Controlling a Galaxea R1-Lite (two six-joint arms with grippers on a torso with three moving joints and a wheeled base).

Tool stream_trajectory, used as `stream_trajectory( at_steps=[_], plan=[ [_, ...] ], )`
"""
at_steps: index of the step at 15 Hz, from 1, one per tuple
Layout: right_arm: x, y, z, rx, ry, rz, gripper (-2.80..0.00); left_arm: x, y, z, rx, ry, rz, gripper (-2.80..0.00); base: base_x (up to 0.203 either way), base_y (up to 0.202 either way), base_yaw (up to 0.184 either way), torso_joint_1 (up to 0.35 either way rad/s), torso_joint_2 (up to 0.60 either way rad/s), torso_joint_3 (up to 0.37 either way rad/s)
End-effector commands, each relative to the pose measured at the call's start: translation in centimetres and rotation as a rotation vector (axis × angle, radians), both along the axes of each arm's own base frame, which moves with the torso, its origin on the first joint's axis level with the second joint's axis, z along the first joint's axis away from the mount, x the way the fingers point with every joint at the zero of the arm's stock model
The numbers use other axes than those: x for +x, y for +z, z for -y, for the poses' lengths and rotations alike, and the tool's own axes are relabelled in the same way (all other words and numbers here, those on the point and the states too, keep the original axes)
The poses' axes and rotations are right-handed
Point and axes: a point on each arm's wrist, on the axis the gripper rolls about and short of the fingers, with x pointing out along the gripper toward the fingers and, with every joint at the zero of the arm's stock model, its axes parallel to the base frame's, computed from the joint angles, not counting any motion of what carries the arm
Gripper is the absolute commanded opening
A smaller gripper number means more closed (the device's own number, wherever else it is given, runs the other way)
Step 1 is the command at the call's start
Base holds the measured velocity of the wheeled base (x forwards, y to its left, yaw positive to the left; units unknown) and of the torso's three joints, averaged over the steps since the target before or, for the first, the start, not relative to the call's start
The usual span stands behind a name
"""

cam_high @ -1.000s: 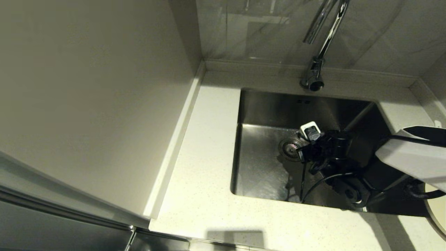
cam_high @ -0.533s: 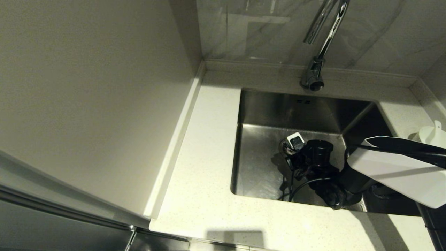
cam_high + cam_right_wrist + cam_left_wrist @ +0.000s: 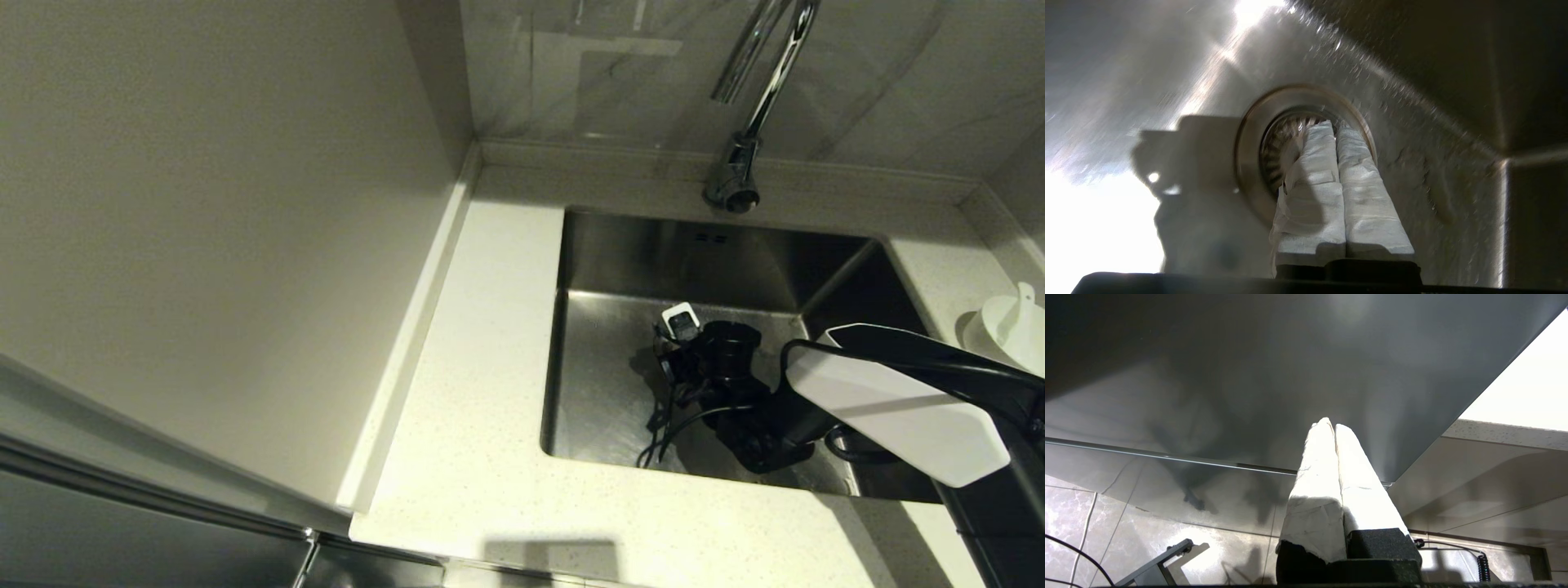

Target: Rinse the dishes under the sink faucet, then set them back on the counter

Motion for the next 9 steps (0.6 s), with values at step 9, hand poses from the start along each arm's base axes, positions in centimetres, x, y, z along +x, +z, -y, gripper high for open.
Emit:
stream_trajectory(
  at_steps=[9],
  plan=[
    [3.8, -1.5, 0.6, -0.052, -0.088, -0.056, -2.80, 0.0, 0.0, 0.0, -0.001, 0.000, 0.003, -2.80, 0.000, 0.000, 0.000, 0.000, 0.00, 0.000]
  ],
)
